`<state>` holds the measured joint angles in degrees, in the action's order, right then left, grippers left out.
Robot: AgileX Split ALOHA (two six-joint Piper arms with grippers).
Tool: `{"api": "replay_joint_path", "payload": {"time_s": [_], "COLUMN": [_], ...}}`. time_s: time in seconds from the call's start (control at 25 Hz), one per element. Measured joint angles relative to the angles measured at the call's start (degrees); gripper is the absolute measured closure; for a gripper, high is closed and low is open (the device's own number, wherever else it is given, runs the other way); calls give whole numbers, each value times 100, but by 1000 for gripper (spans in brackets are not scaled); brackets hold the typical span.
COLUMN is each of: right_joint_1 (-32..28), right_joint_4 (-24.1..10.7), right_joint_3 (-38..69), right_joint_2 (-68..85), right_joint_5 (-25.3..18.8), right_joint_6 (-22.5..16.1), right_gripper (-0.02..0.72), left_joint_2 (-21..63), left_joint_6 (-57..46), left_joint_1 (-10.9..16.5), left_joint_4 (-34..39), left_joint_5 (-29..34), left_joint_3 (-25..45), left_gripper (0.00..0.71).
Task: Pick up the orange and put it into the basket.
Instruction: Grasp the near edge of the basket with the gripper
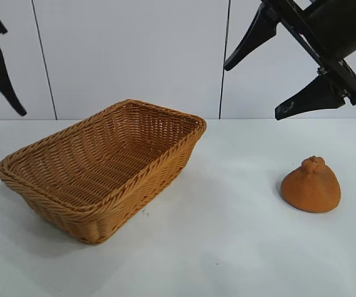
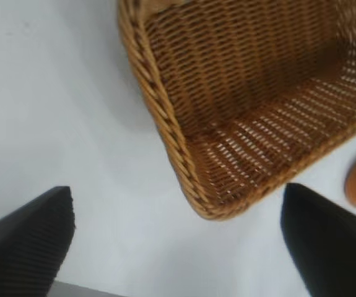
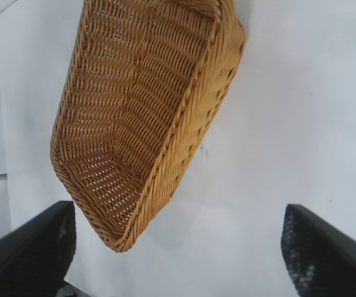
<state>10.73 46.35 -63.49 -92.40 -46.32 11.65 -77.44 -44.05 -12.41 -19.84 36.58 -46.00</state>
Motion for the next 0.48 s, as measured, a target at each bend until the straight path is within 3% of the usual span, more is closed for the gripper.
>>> {"api": "replay_joint_path", "payload": {"time_s": [0.48], "right_joint_1": [0], "right_joint_4": [0], "right_joint_3": [0], "right_joint_2": [0], "right_joint_5": [0], "right_joint_6": [0], "right_gripper": [87], "left_joint_2": [-455], "left_joint_6": [-232], "left_joint_1": [0], "left_joint_4": [-93], "left_joint_5": [-430], "left_joint_3": [0], "left_gripper": [68]}}
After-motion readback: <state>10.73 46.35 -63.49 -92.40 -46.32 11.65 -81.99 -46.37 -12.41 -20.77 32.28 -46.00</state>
